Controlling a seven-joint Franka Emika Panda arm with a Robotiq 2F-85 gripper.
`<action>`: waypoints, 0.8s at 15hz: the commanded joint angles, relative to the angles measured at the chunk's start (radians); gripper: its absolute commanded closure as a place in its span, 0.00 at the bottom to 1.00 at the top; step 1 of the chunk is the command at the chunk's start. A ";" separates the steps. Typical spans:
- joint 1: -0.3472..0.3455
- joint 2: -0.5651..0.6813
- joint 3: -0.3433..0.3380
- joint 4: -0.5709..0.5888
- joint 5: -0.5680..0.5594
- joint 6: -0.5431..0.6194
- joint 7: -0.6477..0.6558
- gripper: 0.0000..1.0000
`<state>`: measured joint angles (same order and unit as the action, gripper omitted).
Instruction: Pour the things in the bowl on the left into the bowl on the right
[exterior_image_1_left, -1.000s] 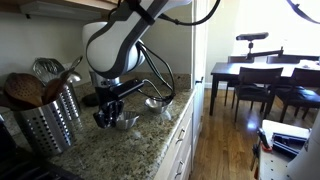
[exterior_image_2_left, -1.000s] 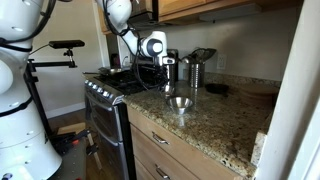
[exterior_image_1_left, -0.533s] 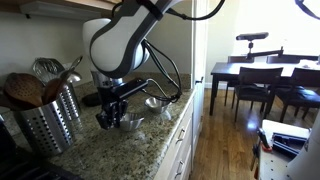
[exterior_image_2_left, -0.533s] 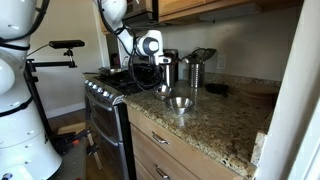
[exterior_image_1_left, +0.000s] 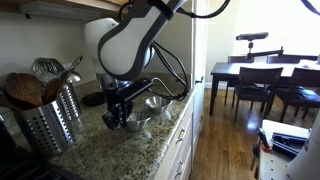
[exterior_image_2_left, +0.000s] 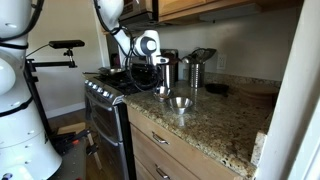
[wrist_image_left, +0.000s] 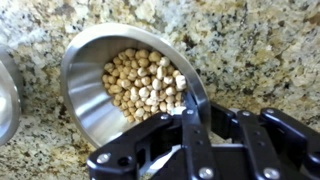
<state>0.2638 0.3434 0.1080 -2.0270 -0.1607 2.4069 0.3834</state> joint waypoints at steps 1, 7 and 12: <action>0.030 -0.049 -0.031 -0.049 -0.060 -0.026 0.068 0.92; 0.034 -0.050 -0.042 -0.036 -0.111 -0.062 0.093 0.92; 0.031 -0.057 -0.048 -0.030 -0.139 -0.087 0.103 0.92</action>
<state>0.2759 0.3365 0.0813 -2.0310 -0.2658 2.3598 0.4479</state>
